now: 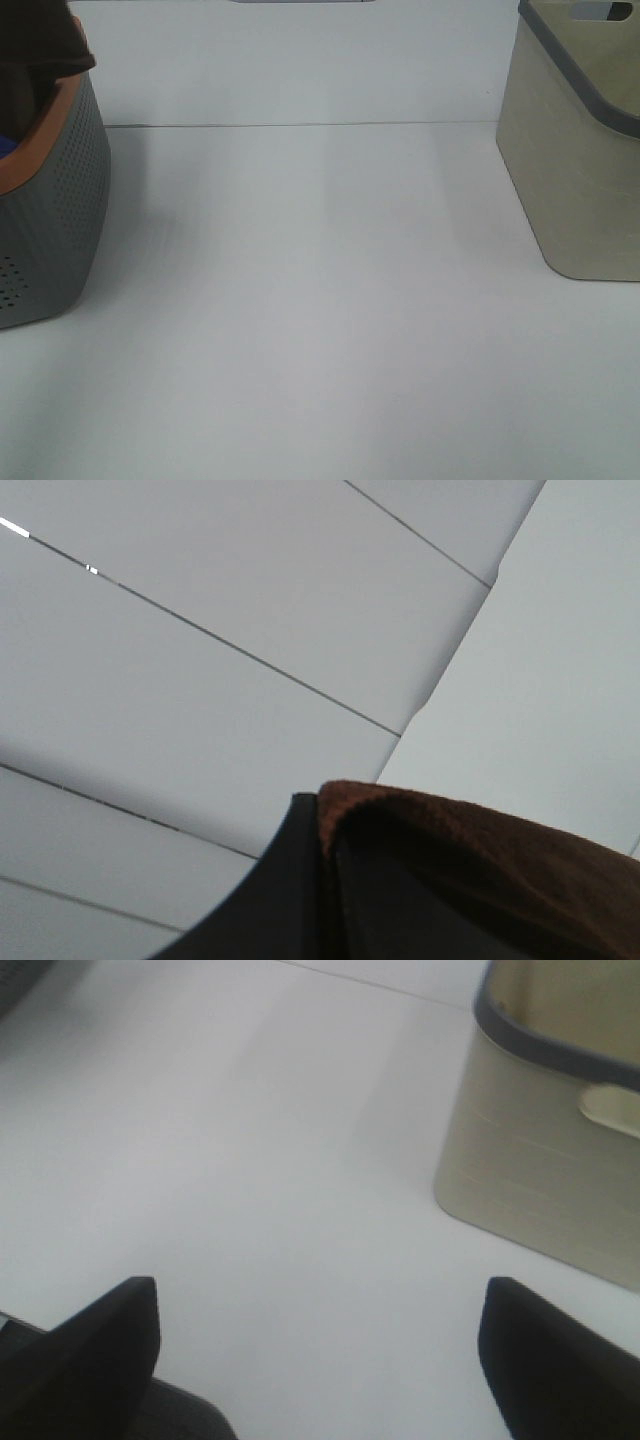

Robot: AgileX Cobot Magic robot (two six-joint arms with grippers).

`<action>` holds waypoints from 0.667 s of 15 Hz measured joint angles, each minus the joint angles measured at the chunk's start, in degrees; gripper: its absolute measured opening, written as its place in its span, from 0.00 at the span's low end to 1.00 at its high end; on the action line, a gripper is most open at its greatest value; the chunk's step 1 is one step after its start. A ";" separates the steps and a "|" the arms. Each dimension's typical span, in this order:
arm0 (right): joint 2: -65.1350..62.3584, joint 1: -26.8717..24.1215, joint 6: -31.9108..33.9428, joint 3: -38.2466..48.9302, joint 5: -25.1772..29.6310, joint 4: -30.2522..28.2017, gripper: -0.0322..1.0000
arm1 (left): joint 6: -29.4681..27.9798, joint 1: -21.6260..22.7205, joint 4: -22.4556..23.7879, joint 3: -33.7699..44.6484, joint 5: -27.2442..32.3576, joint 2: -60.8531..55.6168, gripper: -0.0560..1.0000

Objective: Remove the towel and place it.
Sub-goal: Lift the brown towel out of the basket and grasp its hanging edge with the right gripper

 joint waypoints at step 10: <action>27.90 0.00 -26.36 -1.83 -16.56 27.96 0.86 | 0.00 -21.49 3.55 -10.49 -0.11 18.33 0.05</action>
